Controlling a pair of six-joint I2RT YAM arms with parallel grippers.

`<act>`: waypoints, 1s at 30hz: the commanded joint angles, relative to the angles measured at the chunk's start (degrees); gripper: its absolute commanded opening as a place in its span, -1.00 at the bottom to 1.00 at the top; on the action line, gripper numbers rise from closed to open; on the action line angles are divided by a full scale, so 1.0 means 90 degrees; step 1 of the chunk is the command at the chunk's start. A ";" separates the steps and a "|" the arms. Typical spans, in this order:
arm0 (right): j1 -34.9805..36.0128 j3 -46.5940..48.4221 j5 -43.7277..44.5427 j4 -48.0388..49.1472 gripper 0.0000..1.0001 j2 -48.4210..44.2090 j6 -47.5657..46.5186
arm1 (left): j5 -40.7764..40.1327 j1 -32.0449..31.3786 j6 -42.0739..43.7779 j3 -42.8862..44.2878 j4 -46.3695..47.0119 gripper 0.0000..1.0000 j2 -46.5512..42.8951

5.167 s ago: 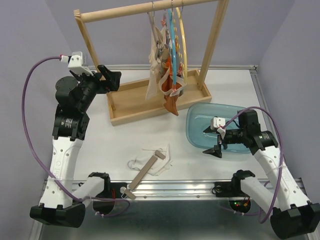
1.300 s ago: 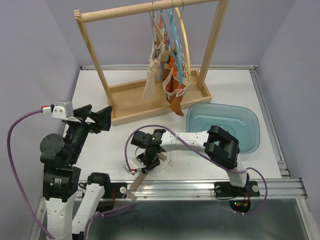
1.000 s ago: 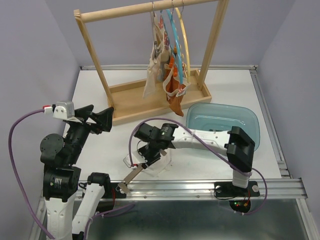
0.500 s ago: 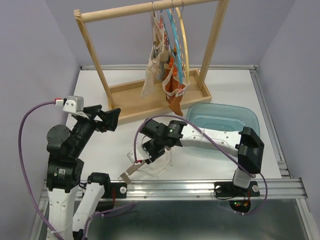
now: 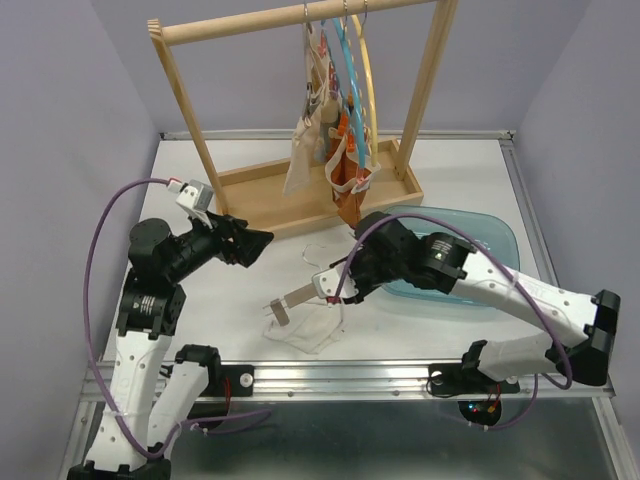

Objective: Remove the underwear clipped to the hanger
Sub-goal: Pick up the hanger at the center of the board, then place the hanger at the clothesline.

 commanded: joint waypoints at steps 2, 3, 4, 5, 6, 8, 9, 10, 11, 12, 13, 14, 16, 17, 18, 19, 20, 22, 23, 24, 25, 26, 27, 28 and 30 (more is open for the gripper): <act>-0.0504 -0.0341 0.0229 0.0141 -0.66 -0.0893 -0.0148 | 0.1334 -0.0278 -0.0232 -0.0286 0.0863 0.86 0.0408; -0.0563 -0.0429 0.0239 0.0151 -0.65 -0.1184 -0.0187 | 0.1433 -0.0424 -0.0271 -0.0316 0.0932 0.86 0.0573; -0.0680 -0.0458 0.0229 0.0151 -0.65 -0.1303 -0.0197 | 0.1618 -0.0512 -0.0339 -0.0365 0.1068 0.86 0.0642; -0.0729 -0.0497 0.0220 0.0160 -0.65 -0.1420 -0.0197 | 0.1687 -0.0619 -0.0369 -0.0384 0.1147 0.86 0.0730; -0.0768 -0.0517 0.0200 0.0170 -0.66 -0.1605 -0.0197 | 0.1755 -0.0727 -0.0427 -0.0394 0.1244 0.86 0.0837; -0.0856 -0.0624 0.0064 0.0199 -0.65 -0.1772 -0.0198 | 0.1863 -0.1146 -0.0447 -0.0375 0.1371 0.85 0.1179; -0.0857 -0.0654 0.0025 0.0200 -0.66 -0.1821 -0.0197 | 0.1844 -0.1322 -0.0447 -0.0336 0.1411 0.84 0.1305; -0.0866 -0.0722 -0.0005 0.0238 -0.65 -0.1909 -0.0197 | 0.1854 -0.1701 -0.0418 -0.0249 0.1450 0.83 0.1548; -0.0866 -0.0751 0.0005 0.0239 -0.66 -0.1939 -0.0207 | 0.1873 -0.1869 -0.0418 -0.0199 0.1470 0.83 0.1677; -0.0876 -0.0781 0.0005 0.0258 -0.65 -0.1968 -0.0217 | 0.1873 -0.2035 -0.0418 -0.0141 0.1470 0.82 0.1881; -0.0866 -0.0791 0.0014 0.0268 -0.65 -0.2026 -0.0227 | 0.1873 -0.2249 -0.0398 -0.0082 0.1479 0.81 0.1980; -0.0866 -0.0820 -0.0005 0.0287 -0.65 -0.2056 -0.0227 | 0.1873 -0.2329 -0.0408 0.0015 0.1479 0.80 0.2068; -0.0866 -0.0840 -0.0034 0.0307 -0.65 -0.2143 -0.0217 | 0.1864 -0.2427 -0.0389 0.0084 0.1412 0.78 0.2272; -0.0876 -0.0840 -0.0034 0.0326 -0.65 -0.2163 -0.0217 | 0.1883 -0.2504 -0.0350 0.0171 0.1363 0.77 0.2332; -0.0866 -0.0859 -0.0005 0.0336 -0.65 -0.2183 -0.0236 | 0.1922 -0.2534 -0.0282 0.0201 0.1324 0.73 0.2438; -0.0866 -0.0859 0.0043 0.0356 -0.65 -0.2202 -0.0246 | 0.1980 -0.2593 -0.0262 0.0269 0.1236 0.72 0.2469; -0.0866 -0.0869 0.0053 0.0366 -0.65 -0.2212 -0.0246 | 0.2000 -0.2641 -0.0242 0.0299 0.1206 0.71 0.2517; -0.0866 -0.0879 -0.0053 0.0395 -0.65 -0.2193 -0.0246 | 0.2068 -0.2739 -0.0203 0.0357 0.1128 0.67 0.2576; -0.0866 -0.0898 -0.0102 0.0395 -0.65 -0.2154 -0.0266 | 0.2098 -0.2759 -0.0203 0.0367 0.1118 0.66 0.2596; -0.0866 -0.0898 -0.0132 0.0405 -0.65 -0.2134 -0.0266 | 0.2117 -0.2798 -0.0203 0.0377 0.1118 0.62 0.2634; -0.0866 -0.0889 -0.0151 0.0405 -0.65 -0.2115 -0.0275 | 0.2127 -0.2808 -0.0193 0.0397 0.1089 0.59 0.2654; -0.0866 -0.0879 -0.0152 0.0414 -0.66 -0.2105 -0.0295 | 0.2147 -0.2837 -0.0125 0.0426 0.0992 0.58 0.2674; -0.0866 -0.0869 -0.0152 0.0424 -0.65 -0.2076 -0.0295 | 0.2156 -0.2866 -0.0086 0.0445 0.0933 0.54 0.2703; -0.0866 -0.0811 -0.0142 0.0424 -0.66 -0.2066 -0.0295 | 0.2176 -0.2886 -0.0037 0.0455 0.0865 0.51 0.2752; -0.0866 -0.0771 -0.0161 0.0424 -0.65 -0.2047 -0.0295 | 0.2225 -0.2915 0.0080 0.0465 0.0679 0.47 0.2791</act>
